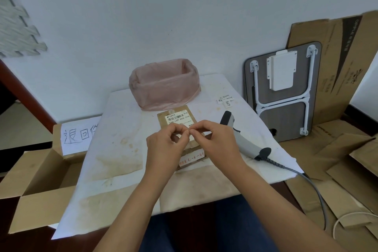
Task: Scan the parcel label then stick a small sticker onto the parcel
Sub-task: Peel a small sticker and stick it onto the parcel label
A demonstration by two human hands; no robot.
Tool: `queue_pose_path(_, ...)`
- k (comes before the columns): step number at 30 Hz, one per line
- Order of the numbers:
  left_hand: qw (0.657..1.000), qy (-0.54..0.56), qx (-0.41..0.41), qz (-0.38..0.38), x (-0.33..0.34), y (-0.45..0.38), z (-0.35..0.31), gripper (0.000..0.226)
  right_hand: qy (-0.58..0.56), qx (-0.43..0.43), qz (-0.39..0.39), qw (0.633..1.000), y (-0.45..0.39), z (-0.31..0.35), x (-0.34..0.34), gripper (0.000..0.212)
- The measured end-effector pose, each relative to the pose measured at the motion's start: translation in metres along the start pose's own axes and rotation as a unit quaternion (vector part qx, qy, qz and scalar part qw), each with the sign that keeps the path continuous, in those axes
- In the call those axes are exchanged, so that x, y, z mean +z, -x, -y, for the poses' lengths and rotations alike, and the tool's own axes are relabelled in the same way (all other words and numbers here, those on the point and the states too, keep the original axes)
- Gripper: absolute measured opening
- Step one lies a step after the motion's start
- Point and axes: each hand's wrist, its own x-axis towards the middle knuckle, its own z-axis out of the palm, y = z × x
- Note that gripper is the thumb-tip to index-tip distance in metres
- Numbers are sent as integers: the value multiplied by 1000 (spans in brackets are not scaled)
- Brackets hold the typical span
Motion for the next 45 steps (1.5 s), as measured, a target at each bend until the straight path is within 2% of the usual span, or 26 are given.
queue_pose_path(8,999,-25,25,11,0,-1,-1,12,28,-6,3,1000,0,1,-2,8)
queue_pose_path(16,1000,-15,9,6,4,0,-3,10,16,-1,-23,1000,0,0,2,6)
queue_pose_path(23,1000,14,0,9,5,0,-4,9,-72,43,-30,996,1,0,2,8)
queue_pose_path(32,1000,16,5,17,2,-1,-1,11,-114,66,-7,991,-2,-3,2,7)
queue_pose_path(45,999,27,-24,35,0,-2,-2,10,-78,52,-5,996,-2,-3,2,7)
